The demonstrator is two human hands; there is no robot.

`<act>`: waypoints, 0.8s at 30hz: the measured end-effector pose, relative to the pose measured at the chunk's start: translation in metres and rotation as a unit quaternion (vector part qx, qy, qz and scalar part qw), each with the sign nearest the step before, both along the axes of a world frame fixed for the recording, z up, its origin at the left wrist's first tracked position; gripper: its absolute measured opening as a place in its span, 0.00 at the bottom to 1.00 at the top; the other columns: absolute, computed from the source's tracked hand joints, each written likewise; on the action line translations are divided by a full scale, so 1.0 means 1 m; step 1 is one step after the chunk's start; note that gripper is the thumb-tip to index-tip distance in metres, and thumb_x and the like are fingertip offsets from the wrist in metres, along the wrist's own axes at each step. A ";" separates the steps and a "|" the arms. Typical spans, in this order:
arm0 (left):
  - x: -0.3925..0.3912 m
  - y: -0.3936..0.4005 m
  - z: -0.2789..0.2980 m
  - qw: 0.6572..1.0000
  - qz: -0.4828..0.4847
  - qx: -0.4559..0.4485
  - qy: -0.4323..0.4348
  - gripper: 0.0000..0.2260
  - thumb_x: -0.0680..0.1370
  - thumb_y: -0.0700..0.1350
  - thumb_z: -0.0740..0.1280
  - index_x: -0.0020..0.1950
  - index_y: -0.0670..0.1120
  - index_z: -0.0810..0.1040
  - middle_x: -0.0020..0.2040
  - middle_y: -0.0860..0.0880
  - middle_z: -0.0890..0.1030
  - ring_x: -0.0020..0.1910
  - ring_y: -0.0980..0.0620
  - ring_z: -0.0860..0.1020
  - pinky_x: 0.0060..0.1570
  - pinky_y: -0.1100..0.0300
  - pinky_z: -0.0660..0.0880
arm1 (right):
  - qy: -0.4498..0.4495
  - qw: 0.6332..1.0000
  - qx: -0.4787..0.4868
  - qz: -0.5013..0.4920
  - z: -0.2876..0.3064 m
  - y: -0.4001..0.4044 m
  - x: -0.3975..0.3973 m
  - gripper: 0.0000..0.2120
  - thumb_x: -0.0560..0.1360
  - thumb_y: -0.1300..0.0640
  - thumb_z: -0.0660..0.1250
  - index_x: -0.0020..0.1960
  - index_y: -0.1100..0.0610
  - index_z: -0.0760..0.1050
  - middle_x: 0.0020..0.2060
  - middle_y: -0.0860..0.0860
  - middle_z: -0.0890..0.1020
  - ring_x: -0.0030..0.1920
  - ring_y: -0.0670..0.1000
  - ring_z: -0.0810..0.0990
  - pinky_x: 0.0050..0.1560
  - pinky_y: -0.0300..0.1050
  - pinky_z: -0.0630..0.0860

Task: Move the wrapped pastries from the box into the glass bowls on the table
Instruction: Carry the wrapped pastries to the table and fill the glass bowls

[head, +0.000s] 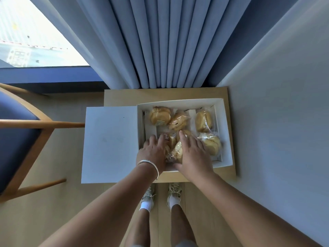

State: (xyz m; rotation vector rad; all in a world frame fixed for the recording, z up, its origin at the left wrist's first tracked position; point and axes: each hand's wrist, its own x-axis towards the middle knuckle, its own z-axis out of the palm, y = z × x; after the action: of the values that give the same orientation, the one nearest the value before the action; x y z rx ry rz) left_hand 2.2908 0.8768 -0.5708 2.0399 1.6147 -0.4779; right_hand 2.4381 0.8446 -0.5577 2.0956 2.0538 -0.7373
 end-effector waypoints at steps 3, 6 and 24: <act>0.004 -0.001 -0.004 1.000 0.004 0.003 0.020 0.44 0.70 0.56 0.72 0.75 0.49 0.45 0.67 0.43 0.64 0.61 0.42 0.71 0.54 0.51 0.73 | 0.006 1.000 -0.004 0.003 -0.002 0.002 0.002 0.53 0.69 0.45 0.75 0.79 0.52 0.41 0.73 0.56 0.63 0.74 0.58 0.59 0.74 0.52 0.55; 0.009 0.000 -0.008 1.000 0.011 0.000 0.027 0.45 0.69 0.51 0.73 0.75 0.49 0.45 0.68 0.43 0.64 0.63 0.41 0.70 0.55 0.50 0.72 | 0.014 1.000 0.001 0.005 -0.002 0.003 0.005 0.51 0.69 0.47 0.74 0.79 0.52 0.43 0.72 0.55 0.65 0.73 0.57 0.62 0.74 0.51 0.56; -0.022 0.010 0.073 0.984 0.068 0.135 -0.098 0.39 0.69 0.60 0.68 0.73 0.46 0.54 0.66 0.45 0.71 0.61 0.45 0.72 0.60 0.54 0.69 | 0.065 0.996 0.065 -0.006 0.087 0.020 0.010 0.52 0.67 0.47 0.76 0.78 0.50 0.43 0.69 0.53 0.69 0.66 0.55 0.70 0.58 0.49 0.72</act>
State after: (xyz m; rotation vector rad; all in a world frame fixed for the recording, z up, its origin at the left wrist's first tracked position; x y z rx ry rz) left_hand 2.2691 0.8867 -0.4976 2.0709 1.7590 -0.0071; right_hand 2.4480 0.8650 -0.4712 2.1839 2.2162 -0.7818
